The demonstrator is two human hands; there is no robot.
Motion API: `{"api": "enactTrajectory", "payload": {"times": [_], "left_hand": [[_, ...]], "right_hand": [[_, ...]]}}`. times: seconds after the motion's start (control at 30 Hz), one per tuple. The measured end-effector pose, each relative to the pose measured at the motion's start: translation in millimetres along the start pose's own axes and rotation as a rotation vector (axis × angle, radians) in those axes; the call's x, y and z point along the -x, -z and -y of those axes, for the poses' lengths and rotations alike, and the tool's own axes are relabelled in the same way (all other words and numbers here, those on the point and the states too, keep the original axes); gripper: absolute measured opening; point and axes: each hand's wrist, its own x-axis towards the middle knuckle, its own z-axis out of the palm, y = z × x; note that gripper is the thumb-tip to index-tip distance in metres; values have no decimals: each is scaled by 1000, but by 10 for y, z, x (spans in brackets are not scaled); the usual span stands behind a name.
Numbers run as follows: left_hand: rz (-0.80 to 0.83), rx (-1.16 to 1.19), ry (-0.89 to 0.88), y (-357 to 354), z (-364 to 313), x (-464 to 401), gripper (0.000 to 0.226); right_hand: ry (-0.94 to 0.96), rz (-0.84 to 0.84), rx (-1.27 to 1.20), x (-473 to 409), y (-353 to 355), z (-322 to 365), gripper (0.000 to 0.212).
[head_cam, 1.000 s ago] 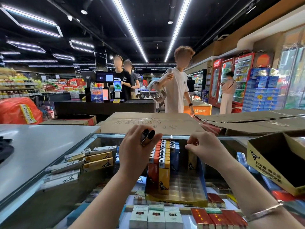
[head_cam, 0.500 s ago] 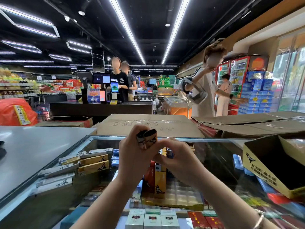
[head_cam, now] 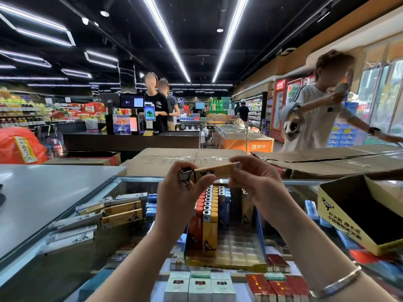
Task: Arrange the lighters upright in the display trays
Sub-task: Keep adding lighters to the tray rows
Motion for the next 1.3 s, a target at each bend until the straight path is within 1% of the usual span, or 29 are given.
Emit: {"api": "enactTrajectory", "payload": {"times": [0.07, 0.13, 0.17, 0.23, 0.33, 0.4, 0.5, 0.57, 0.73, 0.83, 0.93, 1.0, 1.1, 1.2, 1.3], "left_hand": [[-12, 0, 21, 7, 32, -11, 30], [-14, -48, 15, 11, 68, -18, 17], [-10, -84, 7, 8, 87, -17, 11], [25, -138, 12, -7, 106, -4, 10], [84, -141, 13, -27, 91, 26, 8], [76, -113, 17, -29, 75, 26, 14], [48, -116, 42, -18, 74, 22, 14], [34, -124, 46, -15, 83, 22, 12], [38, -130, 30, -17, 84, 29, 14], [38, -119, 32, -14, 70, 31, 13], [12, -46, 60, -13, 43, 19, 11], [-21, 14, 87, -3, 24, 4, 11], [-61, 45, 90, 15, -9, -5, 14], [-50, 96, 151, 13, -5, -16, 22], [-12, 165, 255, 6, 8, -29, 20]], "right_hand": [[3, -73, -42, -23, 69, 18, 25], [11, -133, -50, -41, 132, 39, 26], [13, -148, -36, -43, 155, 52, 24], [14, -156, 57, -39, 196, 79, 22], [40, -125, 320, -27, 286, 136, 23], [56, -67, 576, -24, 342, 164, 22], [65, 49, 959, -24, 378, 156, 17], [39, 110, 1092, -30, 397, 139, 14], [-80, 188, 1214, -33, 402, 65, 12], [-93, 199, 1265, -31, 374, 32, 12], [-100, 194, 1296, -33, 355, 34, 10], [-116, 202, 1312, -30, 347, 32, 13], [-127, 203, 1332, -32, 353, 37, 21], [-154, 205, 1310, -37, 381, 43, 26], [-170, 212, 1284, -39, 400, 24, 17]]}}
